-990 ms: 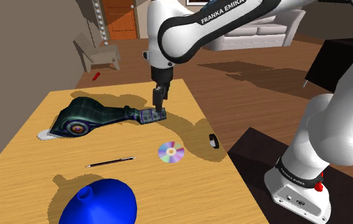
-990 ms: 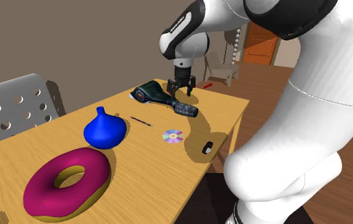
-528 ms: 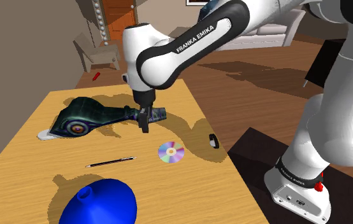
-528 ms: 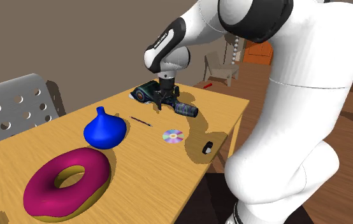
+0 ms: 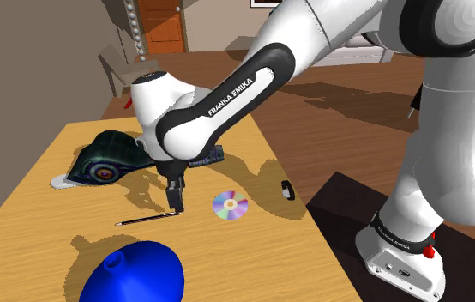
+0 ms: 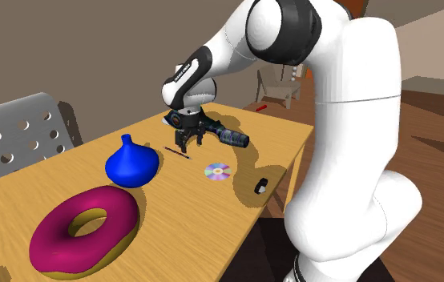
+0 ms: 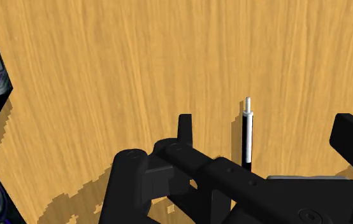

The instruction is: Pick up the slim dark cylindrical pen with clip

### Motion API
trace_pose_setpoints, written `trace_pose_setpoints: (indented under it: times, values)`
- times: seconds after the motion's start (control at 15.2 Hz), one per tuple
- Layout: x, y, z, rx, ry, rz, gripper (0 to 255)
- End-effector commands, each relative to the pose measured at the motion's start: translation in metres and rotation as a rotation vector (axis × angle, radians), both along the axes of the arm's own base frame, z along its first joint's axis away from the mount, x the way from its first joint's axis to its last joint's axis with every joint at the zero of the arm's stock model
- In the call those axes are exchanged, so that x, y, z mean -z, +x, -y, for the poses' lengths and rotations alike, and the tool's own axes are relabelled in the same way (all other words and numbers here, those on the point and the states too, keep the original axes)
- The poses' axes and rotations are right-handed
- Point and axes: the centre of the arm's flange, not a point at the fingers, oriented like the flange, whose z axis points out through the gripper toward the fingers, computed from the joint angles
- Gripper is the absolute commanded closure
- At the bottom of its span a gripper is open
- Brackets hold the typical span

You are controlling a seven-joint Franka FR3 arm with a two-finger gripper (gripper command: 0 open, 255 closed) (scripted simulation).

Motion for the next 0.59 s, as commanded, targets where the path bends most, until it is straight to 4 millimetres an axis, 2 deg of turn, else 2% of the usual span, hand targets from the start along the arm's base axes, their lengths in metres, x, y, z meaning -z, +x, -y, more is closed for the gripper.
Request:
trace_pose_setpoints:
  times: [0.0, 0.4, 0.53]
  values:
    - [0.012, -0.002, -0.009, -0.019, -0.002, -0.003, 0]
    - [0.044, -0.002, -0.009, -0.019, -0.002, -0.003, 0]
    - [0.047, -0.002, -0.009, -0.019, -0.002, -0.003, 0]
